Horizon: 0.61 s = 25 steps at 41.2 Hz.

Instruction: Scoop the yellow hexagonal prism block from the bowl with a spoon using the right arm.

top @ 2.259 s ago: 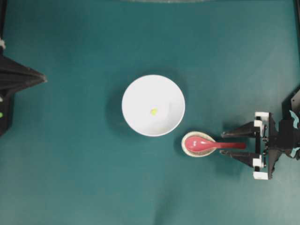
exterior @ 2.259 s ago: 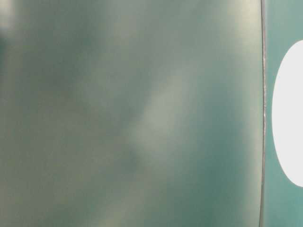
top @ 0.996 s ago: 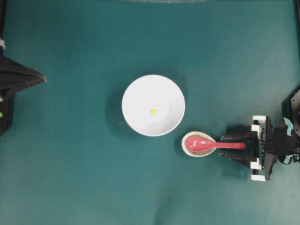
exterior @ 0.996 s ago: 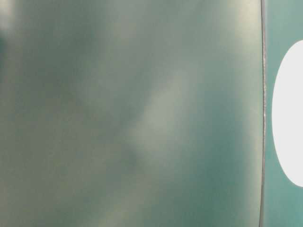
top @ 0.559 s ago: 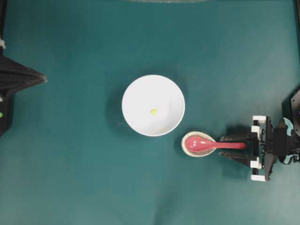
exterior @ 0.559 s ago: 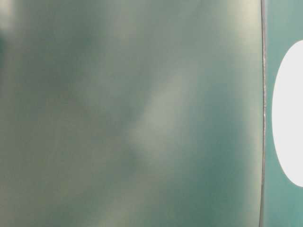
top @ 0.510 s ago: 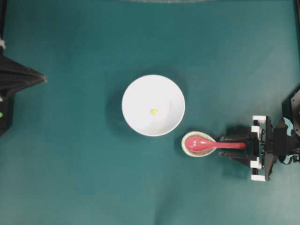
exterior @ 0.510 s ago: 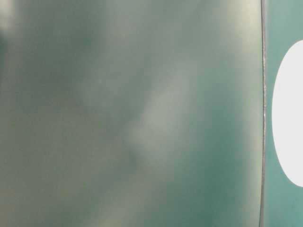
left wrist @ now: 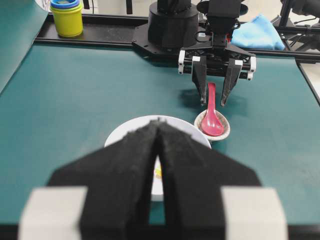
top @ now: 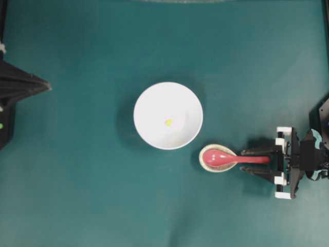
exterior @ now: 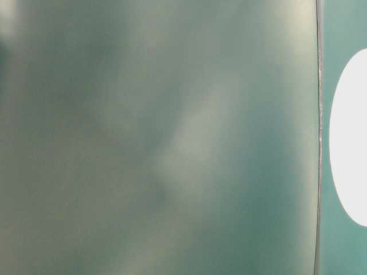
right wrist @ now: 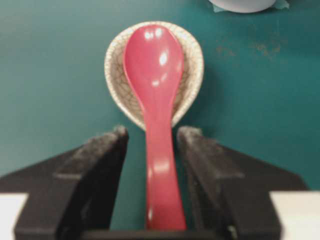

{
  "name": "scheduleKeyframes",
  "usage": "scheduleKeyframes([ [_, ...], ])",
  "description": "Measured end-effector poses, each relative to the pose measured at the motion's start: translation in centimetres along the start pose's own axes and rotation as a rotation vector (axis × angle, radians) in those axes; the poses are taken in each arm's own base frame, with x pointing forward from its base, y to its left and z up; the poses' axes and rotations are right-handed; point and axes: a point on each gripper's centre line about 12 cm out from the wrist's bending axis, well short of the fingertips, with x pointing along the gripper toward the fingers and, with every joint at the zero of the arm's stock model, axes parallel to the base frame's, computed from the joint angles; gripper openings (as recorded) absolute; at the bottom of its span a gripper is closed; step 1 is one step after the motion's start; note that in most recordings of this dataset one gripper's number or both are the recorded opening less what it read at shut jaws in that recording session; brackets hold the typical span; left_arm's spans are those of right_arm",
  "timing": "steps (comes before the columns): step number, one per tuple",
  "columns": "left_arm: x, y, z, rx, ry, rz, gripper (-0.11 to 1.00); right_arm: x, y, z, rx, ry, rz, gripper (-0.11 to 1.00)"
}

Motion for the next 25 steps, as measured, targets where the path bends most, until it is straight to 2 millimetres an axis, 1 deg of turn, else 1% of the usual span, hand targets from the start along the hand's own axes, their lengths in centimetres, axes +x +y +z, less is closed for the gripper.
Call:
scheduleKeyframes([
  [11, 0.0, 0.0, 0.0, 0.0, 0.0, 0.0, 0.03, 0.0, -0.02, 0.02, -0.001, -0.002, -0.001, 0.51],
  [17, 0.0, 0.0, 0.06, 0.0, -0.002, 0.0, 0.03, 0.0, -0.01, 0.09, -0.003, -0.008, -0.001, 0.44],
  [25, 0.0, 0.0, 0.0, 0.0, 0.0, 0.0, 0.03, 0.0, 0.01, 0.13, -0.005, -0.011, 0.001, 0.32],
])
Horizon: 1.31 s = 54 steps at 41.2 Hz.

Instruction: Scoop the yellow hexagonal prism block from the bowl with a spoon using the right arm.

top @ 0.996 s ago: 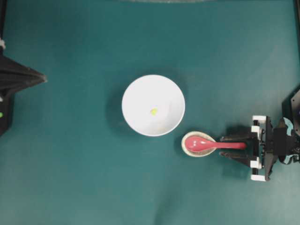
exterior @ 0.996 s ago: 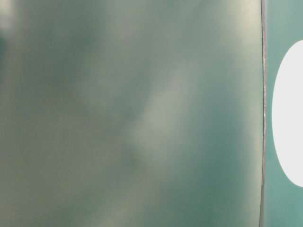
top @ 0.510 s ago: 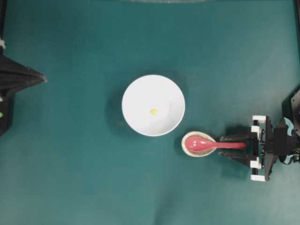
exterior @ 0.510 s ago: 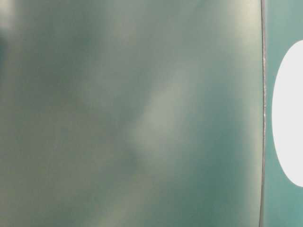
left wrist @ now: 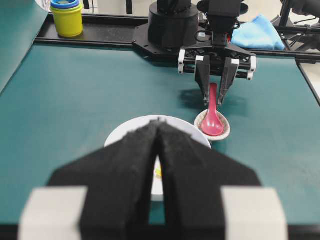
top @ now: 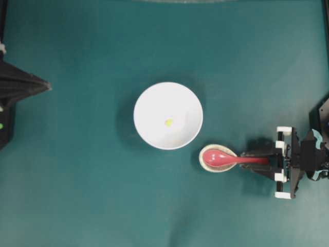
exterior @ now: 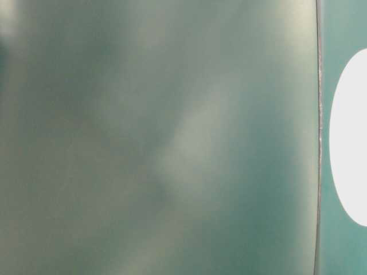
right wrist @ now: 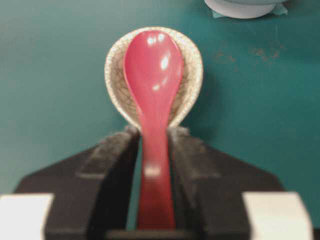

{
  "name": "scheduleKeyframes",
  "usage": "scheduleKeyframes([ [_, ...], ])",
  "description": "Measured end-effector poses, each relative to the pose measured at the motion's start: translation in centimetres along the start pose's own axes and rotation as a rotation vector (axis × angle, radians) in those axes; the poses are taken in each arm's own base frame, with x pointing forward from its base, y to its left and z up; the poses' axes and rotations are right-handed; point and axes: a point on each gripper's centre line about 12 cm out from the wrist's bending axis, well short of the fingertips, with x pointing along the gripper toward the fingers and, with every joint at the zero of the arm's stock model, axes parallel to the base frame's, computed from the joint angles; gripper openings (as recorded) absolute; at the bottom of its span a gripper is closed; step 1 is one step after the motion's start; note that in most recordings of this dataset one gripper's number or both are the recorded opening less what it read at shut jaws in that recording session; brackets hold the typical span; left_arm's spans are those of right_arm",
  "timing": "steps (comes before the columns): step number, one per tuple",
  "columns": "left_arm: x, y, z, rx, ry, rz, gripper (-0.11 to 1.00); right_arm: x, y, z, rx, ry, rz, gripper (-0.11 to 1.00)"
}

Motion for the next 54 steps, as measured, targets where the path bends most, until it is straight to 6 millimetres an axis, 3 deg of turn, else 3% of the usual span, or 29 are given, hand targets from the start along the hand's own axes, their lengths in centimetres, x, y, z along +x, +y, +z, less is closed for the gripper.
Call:
scheduleKeyframes([
  [6, 0.0, 0.0, 0.0, 0.002, 0.0, 0.0, 0.03, 0.0, 0.0, 0.0, 0.0, 0.0, 0.0, 0.25],
  [22, 0.0, 0.0, 0.1, 0.003, -0.002, 0.0, 0.03, -0.5, -0.5, 0.6, 0.009, -0.01, 0.003, 0.25],
  [54, 0.0, 0.0, 0.0, 0.008, -0.002, 0.0, 0.03, -1.4, -3.8, 7.4, 0.045, -0.052, -0.055, 0.25],
])
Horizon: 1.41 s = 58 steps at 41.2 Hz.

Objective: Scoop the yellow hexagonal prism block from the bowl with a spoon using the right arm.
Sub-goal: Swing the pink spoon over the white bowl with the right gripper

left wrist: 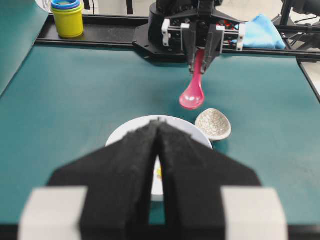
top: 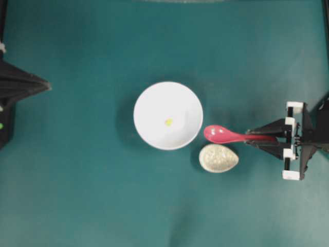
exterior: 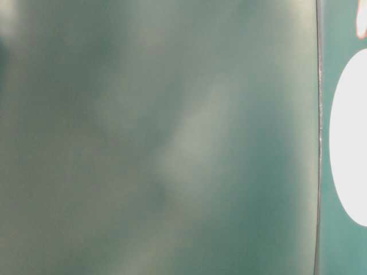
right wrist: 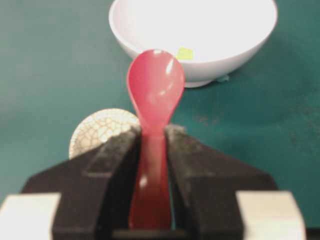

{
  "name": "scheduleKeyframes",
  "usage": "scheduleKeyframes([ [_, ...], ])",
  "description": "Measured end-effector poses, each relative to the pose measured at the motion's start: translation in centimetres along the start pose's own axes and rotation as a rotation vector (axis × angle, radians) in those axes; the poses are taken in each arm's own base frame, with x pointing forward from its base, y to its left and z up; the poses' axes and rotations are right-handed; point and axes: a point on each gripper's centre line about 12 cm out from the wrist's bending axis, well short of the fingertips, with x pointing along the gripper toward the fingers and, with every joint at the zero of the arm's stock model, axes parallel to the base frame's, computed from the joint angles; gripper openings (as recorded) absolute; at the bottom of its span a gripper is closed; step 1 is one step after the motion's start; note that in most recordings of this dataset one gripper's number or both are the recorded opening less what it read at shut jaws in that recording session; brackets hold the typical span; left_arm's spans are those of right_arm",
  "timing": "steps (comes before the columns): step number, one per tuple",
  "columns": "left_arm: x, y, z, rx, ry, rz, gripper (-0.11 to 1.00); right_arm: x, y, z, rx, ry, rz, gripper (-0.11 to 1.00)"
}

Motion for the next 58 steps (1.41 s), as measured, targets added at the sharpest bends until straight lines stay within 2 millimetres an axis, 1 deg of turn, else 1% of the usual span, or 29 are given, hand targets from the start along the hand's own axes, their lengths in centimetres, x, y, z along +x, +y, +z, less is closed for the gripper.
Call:
scheduleKeyframes([
  [15, 0.1, 0.0, -0.1, 0.009, 0.003, 0.0, 0.03, -0.5, -2.0, 3.3, 0.015, 0.04, 0.014, 0.25],
  [25, 0.1, 0.0, -0.1, 0.009, 0.005, 0.0, 0.03, -0.1, -2.4, 5.6, 0.02, 0.11, 0.073, 0.25],
  [36, 0.1, 0.0, -0.1, 0.009, 0.005, 0.0, 0.03, 1.7, -3.3, 8.2, 0.06, 0.217, 0.107, 0.25],
  [47, 0.1, 0.0, 0.0, 0.009, 0.003, 0.0, 0.03, 3.7, -4.6, 9.7, 0.061, 0.336, 0.136, 0.25],
  [58, 0.1, 0.0, -0.1, 0.009, 0.005, 0.0, 0.03, 6.5, -5.3, 11.2, 0.009, 0.451, 0.184, 0.25],
])
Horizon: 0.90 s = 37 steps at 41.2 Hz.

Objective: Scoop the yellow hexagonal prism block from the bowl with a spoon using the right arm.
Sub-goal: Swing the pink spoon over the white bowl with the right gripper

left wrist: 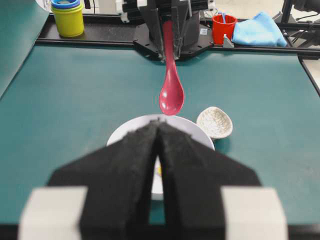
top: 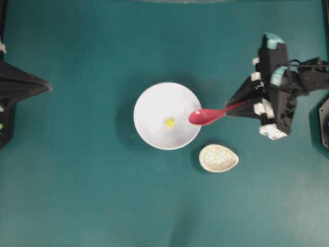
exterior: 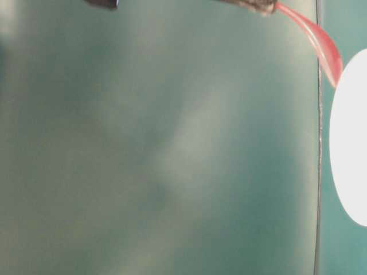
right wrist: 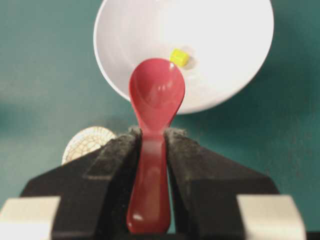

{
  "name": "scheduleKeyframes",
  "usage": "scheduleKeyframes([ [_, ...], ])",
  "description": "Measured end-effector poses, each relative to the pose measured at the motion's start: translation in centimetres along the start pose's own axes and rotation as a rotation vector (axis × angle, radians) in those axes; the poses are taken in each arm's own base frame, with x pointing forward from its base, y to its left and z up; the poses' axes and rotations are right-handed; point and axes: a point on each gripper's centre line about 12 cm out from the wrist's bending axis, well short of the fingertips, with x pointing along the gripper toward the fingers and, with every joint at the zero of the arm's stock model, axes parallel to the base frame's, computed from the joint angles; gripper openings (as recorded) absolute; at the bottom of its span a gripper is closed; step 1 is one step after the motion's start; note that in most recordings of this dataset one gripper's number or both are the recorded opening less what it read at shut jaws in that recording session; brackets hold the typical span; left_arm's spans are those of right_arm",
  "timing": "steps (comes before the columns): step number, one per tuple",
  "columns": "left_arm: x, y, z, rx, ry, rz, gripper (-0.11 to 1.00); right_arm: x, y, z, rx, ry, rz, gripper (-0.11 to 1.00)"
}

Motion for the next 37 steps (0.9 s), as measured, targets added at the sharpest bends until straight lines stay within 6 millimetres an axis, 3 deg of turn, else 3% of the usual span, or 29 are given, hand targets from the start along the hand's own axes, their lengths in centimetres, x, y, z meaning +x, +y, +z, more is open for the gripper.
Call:
scheduleKeyframes([
  [10, 0.0, 0.0, 0.0, 0.0, 0.002, 0.0, 0.03, 2.0, -0.4, 1.8, -0.045, 0.116, 0.055, 0.25],
  [21, 0.0, 0.0, 0.0, 0.0, 0.0, 0.0, 0.03, 4.1, -1.2, 2.4, 0.001, 0.24, 0.052, 0.24],
  [37, 0.0, 0.0, 0.0, 0.0, 0.0, 0.0, 0.03, 5.0, -1.6, 3.4, 0.083, 0.331, 0.031, 0.24],
])
